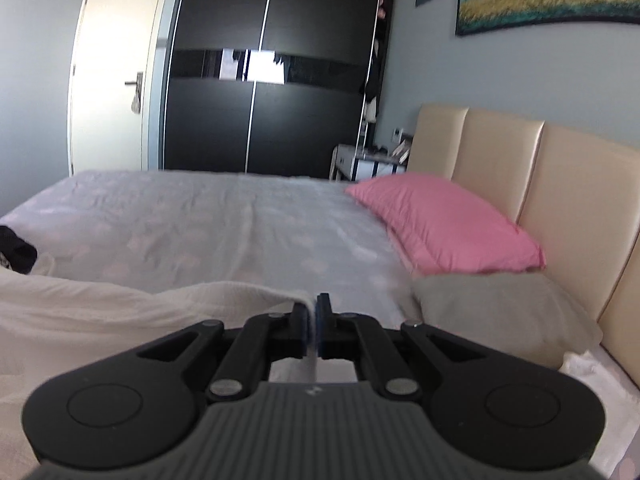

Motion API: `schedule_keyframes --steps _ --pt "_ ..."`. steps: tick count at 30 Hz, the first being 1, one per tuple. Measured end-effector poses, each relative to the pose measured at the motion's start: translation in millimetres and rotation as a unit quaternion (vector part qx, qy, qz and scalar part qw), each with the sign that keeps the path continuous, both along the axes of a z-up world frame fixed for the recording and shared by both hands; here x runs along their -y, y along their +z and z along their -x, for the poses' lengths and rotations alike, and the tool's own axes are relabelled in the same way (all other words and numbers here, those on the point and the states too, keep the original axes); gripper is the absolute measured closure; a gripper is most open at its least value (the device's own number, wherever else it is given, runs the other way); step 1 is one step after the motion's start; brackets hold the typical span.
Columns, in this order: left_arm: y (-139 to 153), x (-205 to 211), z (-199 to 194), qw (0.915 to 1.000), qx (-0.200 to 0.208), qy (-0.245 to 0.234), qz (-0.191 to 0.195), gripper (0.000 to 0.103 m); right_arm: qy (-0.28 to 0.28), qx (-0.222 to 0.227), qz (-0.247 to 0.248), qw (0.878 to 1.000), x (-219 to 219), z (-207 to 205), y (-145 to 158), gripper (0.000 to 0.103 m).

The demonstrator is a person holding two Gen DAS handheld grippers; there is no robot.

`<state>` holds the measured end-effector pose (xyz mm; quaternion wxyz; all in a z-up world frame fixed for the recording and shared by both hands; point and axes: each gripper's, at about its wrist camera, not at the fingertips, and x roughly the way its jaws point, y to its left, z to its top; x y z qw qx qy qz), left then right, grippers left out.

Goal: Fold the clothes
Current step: 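Lift and spread the white blanket across the bed with both grippers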

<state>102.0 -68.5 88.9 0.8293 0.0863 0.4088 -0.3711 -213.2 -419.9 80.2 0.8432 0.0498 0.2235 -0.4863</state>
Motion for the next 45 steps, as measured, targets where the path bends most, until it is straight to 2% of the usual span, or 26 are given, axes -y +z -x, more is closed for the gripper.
schedule_keyframes --steps 2,4,5,6,7,9,13,21,26,29,30,32,34,35,37,43,45 --pt "-23.1 -3.1 -7.0 0.9995 -0.022 0.003 -0.021 0.096 0.003 -0.017 -0.030 0.999 3.4 -5.0 -22.7 0.100" --pt "-42.1 -8.6 -14.0 0.9985 -0.039 0.010 -0.036 0.082 0.008 -0.027 -0.042 0.999 4.1 -10.0 -39.2 0.100" --pt "-46.5 -11.2 -17.6 0.9983 -0.042 0.013 -0.038 0.079 0.012 -0.031 -0.043 0.999 3.9 -13.6 -45.0 0.100" --pt "-50.0 -11.6 -21.3 0.9982 -0.043 0.017 -0.039 0.072 0.016 -0.035 -0.044 0.998 3.8 -17.3 -50.7 0.099" --pt "-52.1 -12.1 -25.0 0.9981 -0.042 0.024 -0.039 0.059 0.020 -0.039 -0.044 0.998 3.9 -21.0 -53.6 0.099" --pt "-52.2 -12.5 -33.2 0.9980 -0.034 0.040 -0.036 0.047 0.028 -0.045 -0.044 0.998 6.1 -27.8 -57.8 0.099" --pt "-52.7 -5.8 -60.6 0.9973 -0.035 0.055 -0.034 0.047 0.036 -0.051 -0.052 0.997 15.0 -39.1 -64.2 0.099" --pt "-60.7 15.1 -135.8 0.9922 -0.051 0.114 0.002 0.044 0.051 -0.069 -0.062 0.994 18.5 -66.9 -74.2 0.099" --pt "-75.2 24.5 -190.6 0.9807 -0.069 0.183 0.007 0.044 0.057 -0.096 -0.077 0.991 26.5 -82.0 -89.3 0.099" --pt "-84.9 21.8 -218.5 0.9713 -0.079 0.223 0.023 0.046 0.057 -0.105 -0.088 0.989 32.2 -88.2 -96.7 0.099" --pt "-88.3 21.4 -225.6 0.9691 -0.082 0.231 0.027 0.049 0.059 -0.107 -0.089 0.988 33.3 -89.9 -98.4 0.099" --pt "-85.5 22.6 -230.0 0.9679 -0.071 0.238 0.036 0.055 0.063 -0.111 -0.085 0.988 33.4 -92.2 -99.5 0.099" --pt "-78.8 24.6 -230.4 0.9677 -0.055 0.242 0.046 0.072 0.068 -0.114 -0.085 0.987 33.1 -93.1 -100.8 0.099" --pt "-75.5 25.6 -230.6 0.9675 -0.046 0.243 0.051 0.076 0.070 -0.117 -0.085 0.987 32.9 -93.5 -101.4 0.099" --pt "-68.8 27.6 -231.0 0.9667 -0.029 0.247 0.061 0.100 0.072 -0.120 -0.084 0.987 33.1 -93.2 -102.5 0.099" --pt "-48.8 33.5 -232.3 0.9621 0.022 0.256 0.090 0.103 0.064 -0.117 -0.084 0.988 35.1 -90.3 -104.0 0.099" --pt "-28.7 32.5 -223.5 0.9625 0.048 0.245 0.106 0.103 0.057 -0.108 -0.073 0.990 33.6 -87.7 -99.5 0.099"
